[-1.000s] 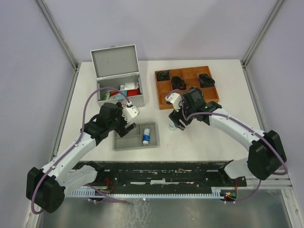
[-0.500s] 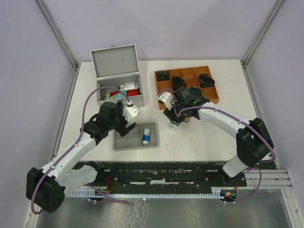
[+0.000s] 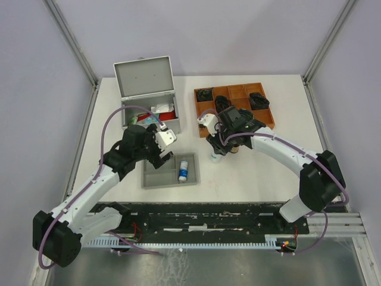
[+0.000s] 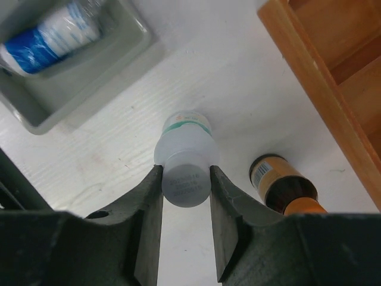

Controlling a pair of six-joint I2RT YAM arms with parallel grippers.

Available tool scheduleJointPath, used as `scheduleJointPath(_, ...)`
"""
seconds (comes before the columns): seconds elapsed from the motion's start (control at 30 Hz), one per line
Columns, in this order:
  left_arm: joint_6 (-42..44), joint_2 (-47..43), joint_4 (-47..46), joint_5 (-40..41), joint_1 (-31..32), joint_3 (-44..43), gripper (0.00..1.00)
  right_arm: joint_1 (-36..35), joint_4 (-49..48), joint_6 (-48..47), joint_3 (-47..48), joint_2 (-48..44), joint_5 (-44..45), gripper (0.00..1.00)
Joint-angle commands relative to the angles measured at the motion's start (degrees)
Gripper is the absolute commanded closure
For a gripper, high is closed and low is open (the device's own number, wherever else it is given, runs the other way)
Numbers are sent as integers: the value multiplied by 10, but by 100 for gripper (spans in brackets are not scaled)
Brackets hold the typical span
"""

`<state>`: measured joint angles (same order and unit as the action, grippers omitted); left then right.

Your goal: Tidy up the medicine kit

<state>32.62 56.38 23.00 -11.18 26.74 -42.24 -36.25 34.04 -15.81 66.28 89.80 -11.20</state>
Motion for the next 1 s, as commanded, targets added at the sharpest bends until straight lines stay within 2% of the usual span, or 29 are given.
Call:
scheduleJointPath(0.0,15,4,-62,-147,-2,-43,1,-2,-57,21,48,-81,-90,98)
scheduleJointPath(0.13,-25,48,-74,-281,3,-94,1,-1,-144,66,39,-118,-239,99)
scheduleJointPath(0.27,-43,81,-74,-362,11,-131,0,-1,-179,101,48,-116,-306,99)
scheduleJointPath(0.37,-63,89,-93,-374,25,-132,1,-1,-205,118,36,-122,-330,99)
scheduleJointPath(0.53,-86,100,-116,-393,40,-104,8,-1,-238,146,13,-143,-336,99)
scheduleJointPath(0.83,-114,117,-130,-380,45,-104,38,-1,-251,155,-9,-156,-328,99)
scheduleJointPath(0.97,-105,111,-123,-363,44,-105,60,-1,-251,158,-11,-157,-323,97)
